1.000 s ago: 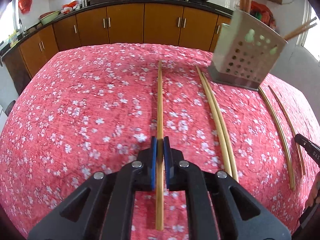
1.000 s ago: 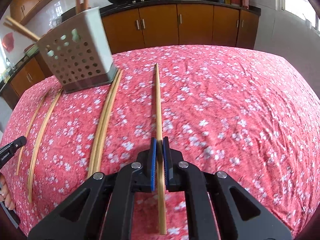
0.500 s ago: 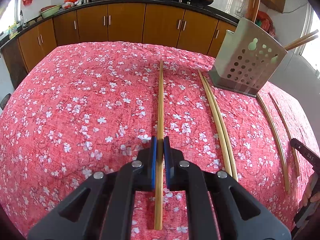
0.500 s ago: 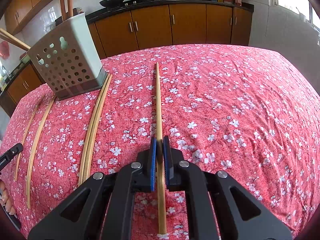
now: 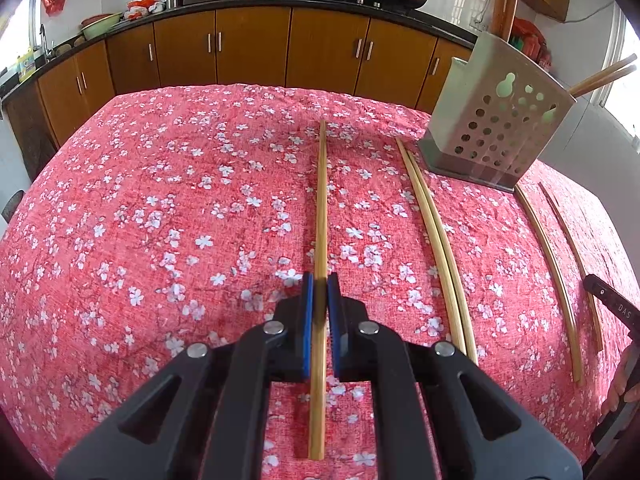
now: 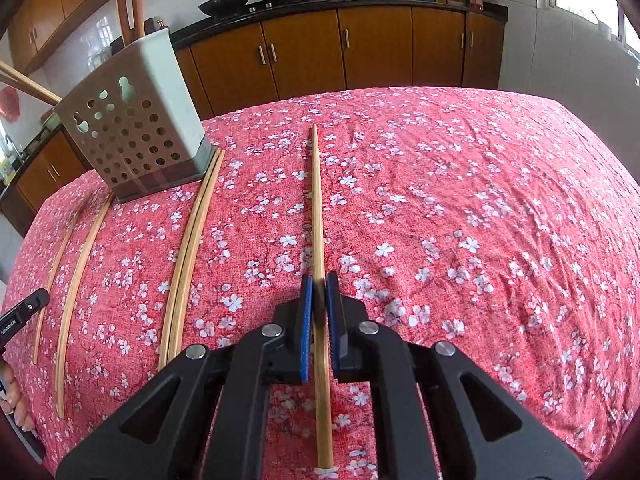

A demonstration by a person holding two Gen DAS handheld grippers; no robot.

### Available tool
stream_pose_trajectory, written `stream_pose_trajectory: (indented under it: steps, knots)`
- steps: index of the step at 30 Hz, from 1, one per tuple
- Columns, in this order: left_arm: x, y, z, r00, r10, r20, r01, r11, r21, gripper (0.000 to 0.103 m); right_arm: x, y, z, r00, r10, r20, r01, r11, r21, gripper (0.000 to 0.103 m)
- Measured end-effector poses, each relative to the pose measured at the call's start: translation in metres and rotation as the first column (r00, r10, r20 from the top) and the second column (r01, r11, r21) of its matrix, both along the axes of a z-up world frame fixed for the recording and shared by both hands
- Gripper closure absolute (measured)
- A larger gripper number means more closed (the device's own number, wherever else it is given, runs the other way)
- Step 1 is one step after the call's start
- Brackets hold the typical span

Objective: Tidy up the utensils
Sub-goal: 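Lift both held chopsticks upright with both grippers toward the holder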

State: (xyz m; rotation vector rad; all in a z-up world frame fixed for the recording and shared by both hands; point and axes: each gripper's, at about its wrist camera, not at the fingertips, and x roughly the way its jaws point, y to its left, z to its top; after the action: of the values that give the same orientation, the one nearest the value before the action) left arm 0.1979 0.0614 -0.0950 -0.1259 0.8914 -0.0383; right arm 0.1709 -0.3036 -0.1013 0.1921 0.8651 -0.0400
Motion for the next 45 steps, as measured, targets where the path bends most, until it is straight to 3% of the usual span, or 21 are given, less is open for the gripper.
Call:
stream_pose_trajectory:
  steps: [9,13,26,28,36,45]
  knots:
    - [0.0,0.0,0.001,1.0,0.001,0.001,-0.001,1.0,0.0,0.094,0.0,0.0,0.001,1.0,-0.002,0.0,0.002,1.0,0.008,0.094]
    - [-0.008,-0.006,0.003,1.0,-0.024,-0.002,0.024,0.998,0.054,0.093,-0.009,0.006,0.002,1.0,0.003,-0.006,-0.003,1.0,-0.021,0.094]
    - [-0.021,-0.013,0.003,0.999,-0.04,-0.005,0.04,0.994,0.099,0.095,-0.022,0.001,0.007,1.0,0.001,-0.007,-0.001,1.0,0.008,0.096]
    - [-0.021,-0.011,0.006,0.999,-0.043,-0.004,0.043,0.994,0.101,0.095,-0.027,-0.002,0.018,1.0,-0.011,0.029,0.01,1.0,0.022,0.096]
    - [-0.036,0.0,0.065,0.986,-0.034,0.165,0.025,0.998,0.055,0.095,-0.045,-0.008,0.085,0.974,-0.033,0.225,0.035,0.999,-0.004,0.096]
    - [-0.042,0.01,0.14,0.937,0.021,0.349,-0.02,1.0,-0.005,0.095,-0.048,-0.015,0.126,0.936,-0.046,0.349,0.046,0.999,0.01,0.096]
